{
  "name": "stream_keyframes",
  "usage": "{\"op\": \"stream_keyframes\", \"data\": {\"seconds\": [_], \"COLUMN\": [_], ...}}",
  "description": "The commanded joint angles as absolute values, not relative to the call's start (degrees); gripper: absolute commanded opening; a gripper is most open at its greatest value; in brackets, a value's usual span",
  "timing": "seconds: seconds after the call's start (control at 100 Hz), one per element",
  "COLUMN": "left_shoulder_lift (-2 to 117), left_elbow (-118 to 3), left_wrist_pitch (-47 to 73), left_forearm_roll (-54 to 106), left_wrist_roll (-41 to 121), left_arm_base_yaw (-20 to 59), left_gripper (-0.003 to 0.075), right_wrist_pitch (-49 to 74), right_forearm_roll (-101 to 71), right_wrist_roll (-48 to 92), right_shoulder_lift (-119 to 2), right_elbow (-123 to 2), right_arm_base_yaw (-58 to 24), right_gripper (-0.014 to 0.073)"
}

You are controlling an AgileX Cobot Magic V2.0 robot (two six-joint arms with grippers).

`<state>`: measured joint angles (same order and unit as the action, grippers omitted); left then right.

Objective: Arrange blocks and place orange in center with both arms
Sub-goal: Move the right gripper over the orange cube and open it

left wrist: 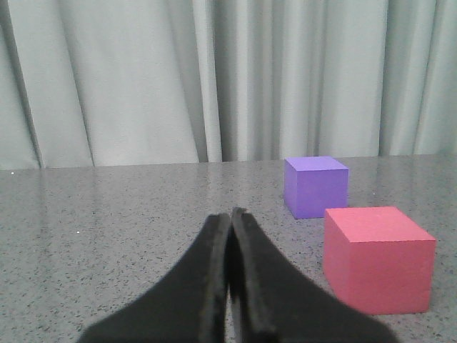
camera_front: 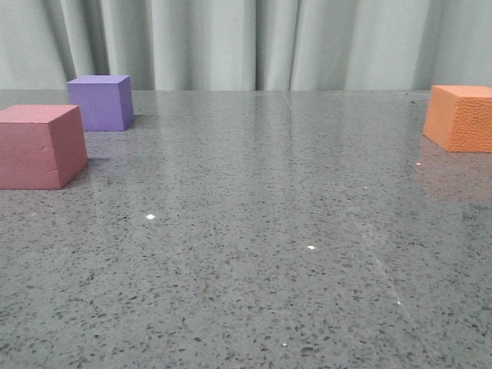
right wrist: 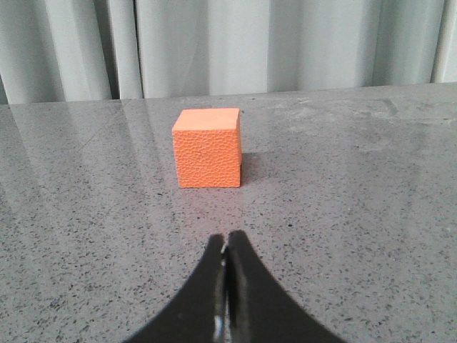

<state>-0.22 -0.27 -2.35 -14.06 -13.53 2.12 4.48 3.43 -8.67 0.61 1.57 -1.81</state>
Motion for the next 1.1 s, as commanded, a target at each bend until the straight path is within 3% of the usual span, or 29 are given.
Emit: {"op": "stream_keyframes", "data": {"seconds": [0.0,0.57,0.81,1.09], "left_shoulder_lift": [-2.1,-2.1,-2.1,-2.1], "left_elbow": [2.9,2.9,2.9,2.9], "left_wrist_pitch": [-6.8,-6.8,-6.8,-6.8], "left_forearm_roll": [-14.0,-14.0,-14.0,-14.0], "left_wrist_roll": [-13.5,-13.5,-13.5,-13.5], "left_arm_base_yaw": [2.0,2.0,2.0,2.0], "left_gripper": [-0.0019,-0.0019,-0.0019,-0.0019], "right_wrist_pitch": [-0.7,-0.8,-8.7,12.0], "right_forearm_roll": [3.3,3.3,3.3,3.3], "right_wrist_roll": [-8.3,-8.3,-11.7,-13.1], "right_shoulder_lift": [1.8,1.8,1.6,-11.3], "right_elbow": [0.8,0.8,-0.2,-20.6], "right_arm_base_yaw": [-1.5,-1.5,-1.5,-1.5], "right_gripper": [-0.0067,-0.0067,-0.0067,-0.0067]}}
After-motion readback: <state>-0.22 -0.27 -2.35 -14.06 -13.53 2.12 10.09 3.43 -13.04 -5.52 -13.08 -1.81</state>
